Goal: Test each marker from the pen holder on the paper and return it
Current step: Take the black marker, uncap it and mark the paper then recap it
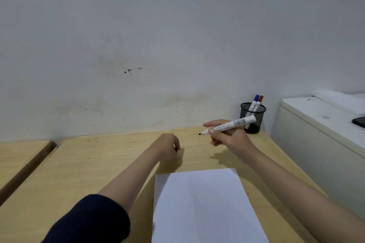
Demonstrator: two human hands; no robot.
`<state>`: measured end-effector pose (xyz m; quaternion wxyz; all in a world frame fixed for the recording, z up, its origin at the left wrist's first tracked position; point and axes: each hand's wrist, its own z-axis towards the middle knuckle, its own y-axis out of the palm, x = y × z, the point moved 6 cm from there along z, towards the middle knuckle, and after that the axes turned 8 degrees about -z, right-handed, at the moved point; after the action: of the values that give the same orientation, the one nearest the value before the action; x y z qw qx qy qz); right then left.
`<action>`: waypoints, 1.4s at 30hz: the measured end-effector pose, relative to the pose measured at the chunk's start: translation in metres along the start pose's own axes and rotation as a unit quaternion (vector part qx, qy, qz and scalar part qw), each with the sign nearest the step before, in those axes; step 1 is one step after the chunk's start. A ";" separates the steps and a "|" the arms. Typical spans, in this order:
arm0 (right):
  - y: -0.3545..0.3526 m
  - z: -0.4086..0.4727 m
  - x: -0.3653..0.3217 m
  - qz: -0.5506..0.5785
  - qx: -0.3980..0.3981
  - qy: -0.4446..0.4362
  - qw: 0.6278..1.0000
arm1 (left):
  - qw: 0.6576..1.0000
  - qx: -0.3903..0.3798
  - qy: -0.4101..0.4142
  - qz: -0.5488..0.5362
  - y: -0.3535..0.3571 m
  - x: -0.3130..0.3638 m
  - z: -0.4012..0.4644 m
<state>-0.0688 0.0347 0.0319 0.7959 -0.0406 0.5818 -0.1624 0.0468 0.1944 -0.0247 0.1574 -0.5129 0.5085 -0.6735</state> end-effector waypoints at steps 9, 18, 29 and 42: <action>0.022 -0.007 0.022 0.030 0.011 0.051 0.998 | 0.996 0.015 -0.037 -0.084 0.014 -0.029 0.005; 0.069 -0.015 0.029 0.100 0.036 0.083 0.991 | 0.970 0.085 -0.023 -0.226 -0.012 -0.059 -0.075; 0.138 -0.025 0.063 0.056 -0.005 0.185 0.981 | 0.981 0.103 0.036 -0.160 0.006 -0.071 -0.121; 0.143 -0.028 0.069 -0.051 -0.043 0.155 0.986 | 0.982 0.114 0.067 -0.132 0.006 -0.074 -0.123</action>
<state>-0.0460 0.1517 -0.0763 0.6847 -0.0786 0.7014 -0.1815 -0.0285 0.3104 -0.0641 0.0900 -0.5080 0.3655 -0.7748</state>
